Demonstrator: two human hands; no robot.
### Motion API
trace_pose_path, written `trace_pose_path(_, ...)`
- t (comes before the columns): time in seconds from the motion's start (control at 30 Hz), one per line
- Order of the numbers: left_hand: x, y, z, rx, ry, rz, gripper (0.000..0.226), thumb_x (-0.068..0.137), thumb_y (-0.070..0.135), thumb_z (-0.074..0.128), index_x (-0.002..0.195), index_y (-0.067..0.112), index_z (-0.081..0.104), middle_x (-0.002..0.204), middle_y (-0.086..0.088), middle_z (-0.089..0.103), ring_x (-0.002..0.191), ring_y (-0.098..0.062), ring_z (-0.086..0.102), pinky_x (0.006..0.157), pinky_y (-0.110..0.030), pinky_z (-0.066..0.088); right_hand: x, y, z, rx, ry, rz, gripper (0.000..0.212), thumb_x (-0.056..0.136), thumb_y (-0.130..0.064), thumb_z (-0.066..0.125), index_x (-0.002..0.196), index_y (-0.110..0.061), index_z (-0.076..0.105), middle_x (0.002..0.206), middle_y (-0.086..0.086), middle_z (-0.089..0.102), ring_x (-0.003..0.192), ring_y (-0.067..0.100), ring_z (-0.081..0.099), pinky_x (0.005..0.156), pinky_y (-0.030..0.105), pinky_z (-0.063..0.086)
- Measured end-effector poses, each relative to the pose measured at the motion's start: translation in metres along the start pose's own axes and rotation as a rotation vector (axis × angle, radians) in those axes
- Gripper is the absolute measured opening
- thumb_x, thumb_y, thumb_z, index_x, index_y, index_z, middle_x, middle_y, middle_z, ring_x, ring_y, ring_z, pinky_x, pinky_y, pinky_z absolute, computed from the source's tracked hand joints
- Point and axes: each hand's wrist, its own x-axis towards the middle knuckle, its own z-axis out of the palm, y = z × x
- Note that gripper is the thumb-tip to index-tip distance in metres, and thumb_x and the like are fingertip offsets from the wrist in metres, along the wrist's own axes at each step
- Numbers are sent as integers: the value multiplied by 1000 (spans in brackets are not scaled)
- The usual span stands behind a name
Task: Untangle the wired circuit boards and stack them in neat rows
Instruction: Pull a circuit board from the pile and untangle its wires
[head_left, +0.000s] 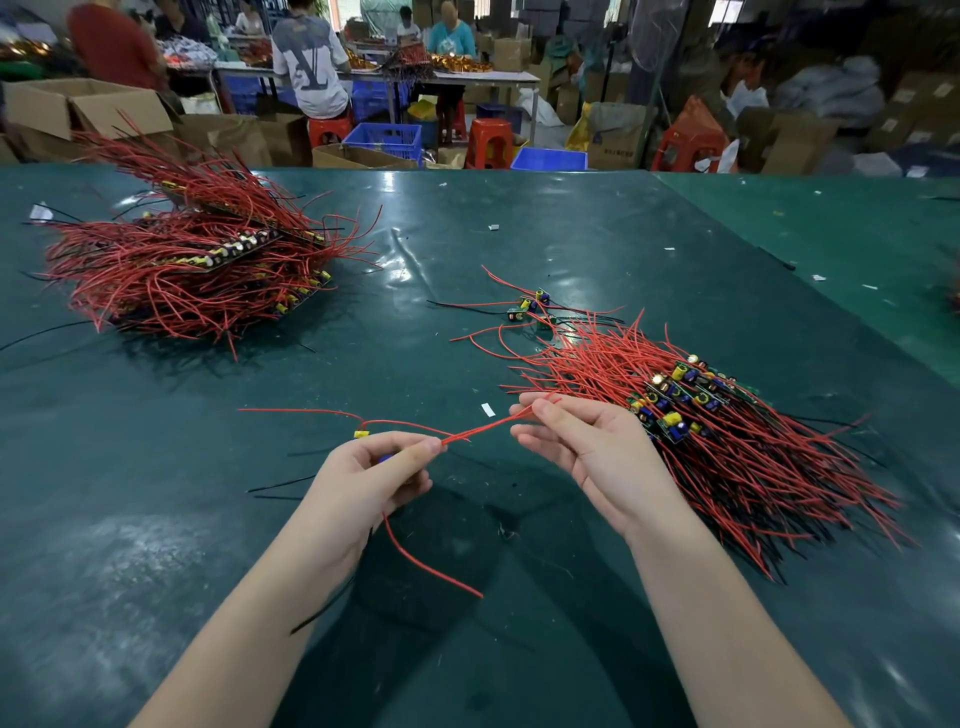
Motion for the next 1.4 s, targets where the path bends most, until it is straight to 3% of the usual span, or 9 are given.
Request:
trace_pose_path(0.2, 0, -1, -6, 212, 41, 74, 7, 81, 23, 74, 76, 20, 76, 70, 4, 63, 70, -12, 60, 88, -33, 51, 2, 2, -8, -343, 4, -26, 21, 92, -1, 59, 81, -9, 75, 78, 8, 75, 74, 22, 73, 65, 22, 57)
trace_pose_path(0.33, 2, -4, -7, 451, 55, 192, 12, 83, 21, 74, 74, 28, 76, 68, 12, 66, 69, -7, 56, 71, -24, 46, 5, 12, -11, -702, 42, -69, 27, 89, -5, 64, 70, -21, 73, 69, 3, 71, 68, 16, 71, 72, 31, 60)
trace_pose_path(0.5, 5, -8, -6, 564, 117, 187, 13, 82, 22, 74, 70, 27, 75, 64, 21, 65, 66, -1, 56, 65, -17, 42, 3, 14, -9, -899, 73, -181, 15, 88, -13, 66, 77, -15, 75, 74, 1, 73, 70, 10, 71, 79, 38, 58)
trace_pose_path(0.6, 6, -7, -9, 574, 142, 156, 13, 82, 25, 73, 69, 27, 75, 55, 21, 61, 59, -1, 53, 61, -20, 40, -1, 8, -3, -727, 41, -240, 19, 89, -11, 65, 78, -21, 76, 80, 0, 75, 76, 12, 72, 77, 33, 59)
trace_pose_path(0.73, 5, -6, -10, 492, 119, 136, 15, 81, 24, 75, 67, 29, 75, 51, 15, 57, 55, -2, 51, 62, -22, 39, -5, 0, 5, -228, -77, -139, 18, 92, -2, 60, 87, -8, 76, 87, 10, 75, 86, 24, 73, 72, 25, 58)
trace_pose_path(0.87, 5, -5, -9, 437, 79, 142, 13, 81, 24, 75, 70, 31, 75, 52, 10, 57, 55, -5, 51, 64, -23, 43, -8, -5, 11, 23, -138, -13, 15, 82, -15, 65, 84, -7, 78, 89, 15, 74, 86, 26, 73, 71, 24, 57)
trace_pose_path(1.03, 3, -2, -8, 380, 39, 211, 10, 82, 23, 74, 74, 28, 76, 68, 11, 66, 64, -3, 57, 66, -14, 45, -6, -9, 9, 114, -121, 44, 18, 78, -20, 65, 85, -10, 78, 90, 13, 75, 85, 21, 73, 68, 22, 57)
trace_pose_path(1.2, 1, 2, -7, 265, -53, 195, 16, 87, 8, 67, 77, 18, 74, 79, -4, 73, 84, -22, 70, 83, -31, 57, -5, -9, 6, 64, -70, 0, 17, 81, -18, 63, 86, -8, 76, 92, 14, 74, 84, 23, 73, 67, 23, 57)
trace_pose_path(1.4, -2, 1, -2, 291, -164, 136, 13, 87, 15, 68, 78, 20, 76, 66, 0, 68, 70, -14, 69, 68, -19, 53, -4, -7, 5, 14, -68, -21, 17, 82, -20, 64, 87, -10, 76, 93, 14, 74, 83, 22, 73, 67, 23, 57)
